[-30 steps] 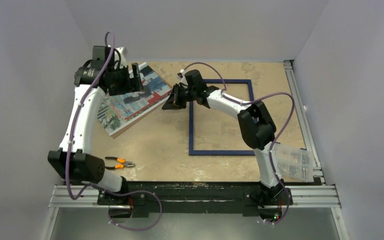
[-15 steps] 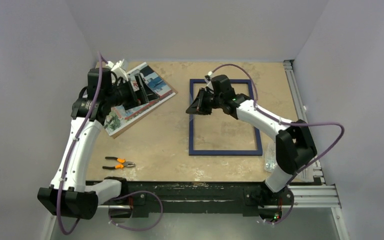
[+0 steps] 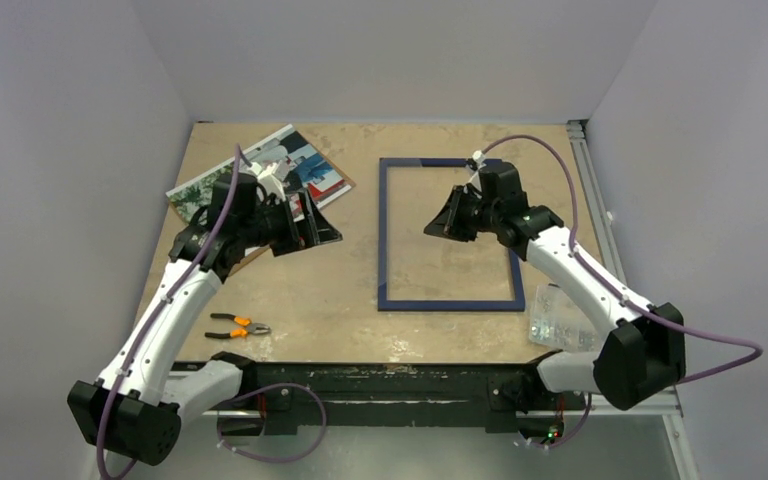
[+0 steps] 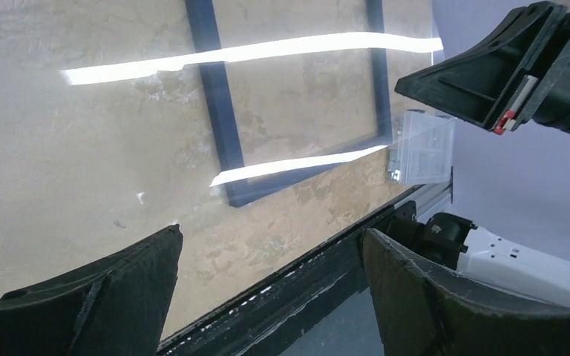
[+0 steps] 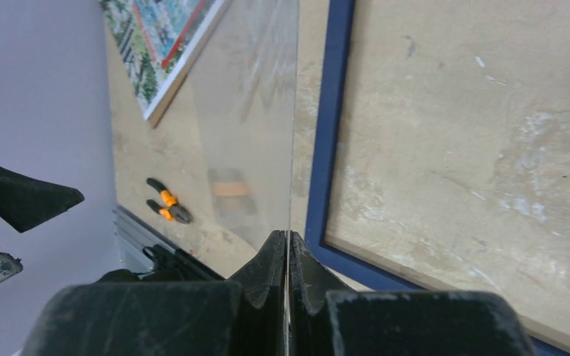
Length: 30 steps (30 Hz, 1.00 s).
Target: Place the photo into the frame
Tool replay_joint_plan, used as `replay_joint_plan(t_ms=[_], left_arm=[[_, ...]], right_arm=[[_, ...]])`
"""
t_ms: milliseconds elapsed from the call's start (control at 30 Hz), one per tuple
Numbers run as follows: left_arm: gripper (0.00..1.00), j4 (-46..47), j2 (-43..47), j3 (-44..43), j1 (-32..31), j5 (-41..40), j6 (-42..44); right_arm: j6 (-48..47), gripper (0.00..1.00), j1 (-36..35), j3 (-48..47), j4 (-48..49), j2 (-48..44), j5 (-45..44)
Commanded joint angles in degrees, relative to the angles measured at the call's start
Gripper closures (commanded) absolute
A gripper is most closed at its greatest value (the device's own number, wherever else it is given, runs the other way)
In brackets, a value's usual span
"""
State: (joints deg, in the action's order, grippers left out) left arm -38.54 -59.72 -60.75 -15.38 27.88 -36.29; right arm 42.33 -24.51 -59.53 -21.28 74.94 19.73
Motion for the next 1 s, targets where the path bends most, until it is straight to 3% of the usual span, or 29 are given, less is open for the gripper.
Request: replay_joint_plan(t_ms=[0, 200, 333, 467, 667, 833, 967], left_arm=[[0.11, 0.4, 0.6, 2.1, -1.4, -2.1, 2.1], [0.11, -0.2, 0.0, 3.5, -2.7, -1.2, 5.6], [0.11, -0.1, -1.4, 4.9, -3.9, -0.5, 6.7], [0.11, 1.7, -2.6, 6.9, -5.7, -0.6, 6.2], [0.10, 1.3, -5.2, 7.1, -6.7, -1.5, 7.2], [0.10, 1.6, -5.7, 8.2, -7.5, -3.1, 6.9], [0.10, 1.9, -5.8, 9.8, -7.6, -4.3, 6.8]], right_arm=[[-11.1, 1.00, 1.0, -6.4, -9.7, 1.0, -2.2], [-19.7, 1.00, 2.9, -11.7, -16.9, 3.4, -4.7], [-23.7, 1.00, 4.9, -14.4, -21.5, 6.5, -11.3], [-25.7, 0.98, 8.9, -17.3, -22.3, 11.2, -10.6], [-25.5, 0.67, 10.4, -26.5, -23.3, 18.6, -12.2], [-23.8, 0.27, 10.5, -31.4, -25.9, 19.8, -19.3], [-22.3, 0.20, 10.6, -29.7, -25.9, 16.3, -23.9]])
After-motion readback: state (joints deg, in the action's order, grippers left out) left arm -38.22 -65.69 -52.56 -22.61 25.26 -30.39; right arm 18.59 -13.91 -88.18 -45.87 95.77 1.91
